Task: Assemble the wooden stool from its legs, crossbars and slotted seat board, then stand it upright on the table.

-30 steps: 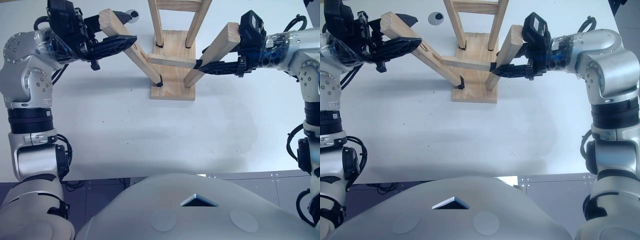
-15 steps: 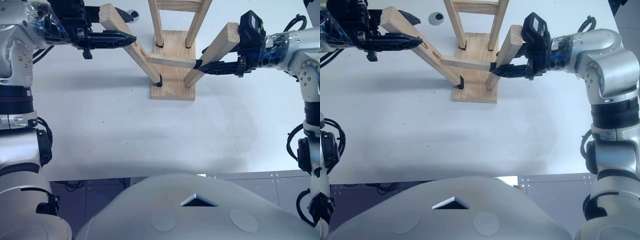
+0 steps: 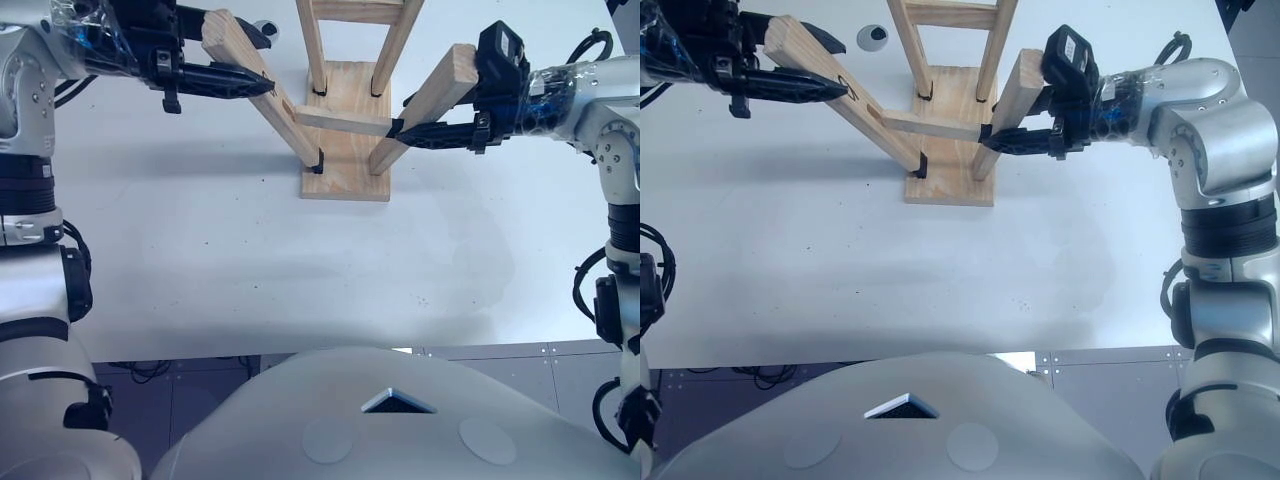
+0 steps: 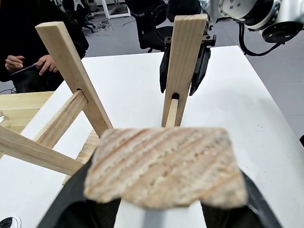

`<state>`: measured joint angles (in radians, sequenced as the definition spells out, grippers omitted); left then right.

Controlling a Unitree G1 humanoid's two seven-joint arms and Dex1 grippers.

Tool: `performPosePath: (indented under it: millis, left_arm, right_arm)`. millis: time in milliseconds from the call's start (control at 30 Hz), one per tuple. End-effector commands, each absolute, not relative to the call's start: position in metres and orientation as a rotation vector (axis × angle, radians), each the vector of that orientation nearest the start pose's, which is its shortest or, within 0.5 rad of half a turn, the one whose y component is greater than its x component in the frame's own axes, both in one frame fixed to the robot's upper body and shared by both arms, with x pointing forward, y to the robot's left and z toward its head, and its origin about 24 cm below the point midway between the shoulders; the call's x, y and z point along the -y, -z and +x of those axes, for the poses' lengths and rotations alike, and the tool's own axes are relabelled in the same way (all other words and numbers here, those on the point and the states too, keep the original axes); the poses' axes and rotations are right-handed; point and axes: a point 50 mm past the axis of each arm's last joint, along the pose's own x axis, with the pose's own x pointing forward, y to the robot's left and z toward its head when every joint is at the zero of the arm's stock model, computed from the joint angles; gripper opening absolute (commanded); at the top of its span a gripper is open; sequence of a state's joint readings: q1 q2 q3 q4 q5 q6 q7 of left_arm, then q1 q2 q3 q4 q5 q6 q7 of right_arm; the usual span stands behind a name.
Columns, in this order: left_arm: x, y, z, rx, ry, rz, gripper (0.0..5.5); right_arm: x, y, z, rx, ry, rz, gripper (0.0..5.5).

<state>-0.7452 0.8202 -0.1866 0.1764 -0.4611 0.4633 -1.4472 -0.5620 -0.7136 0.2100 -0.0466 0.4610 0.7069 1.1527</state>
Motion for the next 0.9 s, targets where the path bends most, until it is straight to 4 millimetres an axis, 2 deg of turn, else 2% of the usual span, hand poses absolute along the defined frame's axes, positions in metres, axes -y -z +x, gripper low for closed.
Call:
performPosePath:
  millis: [33,100,267,467,633,833,900]
  left_arm:
    - [-0.198,-0.179,0.314,-0.48,1.373,0.42,2.01]
    - [-0.192,-0.178,0.315,-0.5,1.356,0.411,2.01]
    - [-0.185,-0.161,0.307,-0.523,1.363,0.371,2.01]
    - [-0.178,-0.159,0.303,-0.497,1.374,0.36,2.01]
    - [-0.157,-0.158,0.304,-0.51,1.414,0.416,2.01]
    - [-0.13,-0.152,0.304,-0.598,1.485,0.535,2.01]
    - [-0.115,-0.146,0.303,-0.628,1.52,0.566,2.01]
  right_arm:
    - [0.152,-0.143,0.285,-0.439,-1.356,-0.18,2.36]
    - [0.15,-0.142,0.285,-0.437,-1.358,-0.177,2.36]
    - [0.15,-0.142,0.284,-0.434,-1.36,-0.174,2.36]
    - [0.149,-0.143,0.284,-0.432,-1.366,-0.187,2.36]
    - [0.142,-0.143,0.282,-0.425,-1.395,-0.2,2.36]
    - [0.123,-0.139,0.279,-0.423,-1.442,-0.197,2.35]
    - [0.117,-0.136,0.278,-0.426,-1.453,-0.196,2.35]
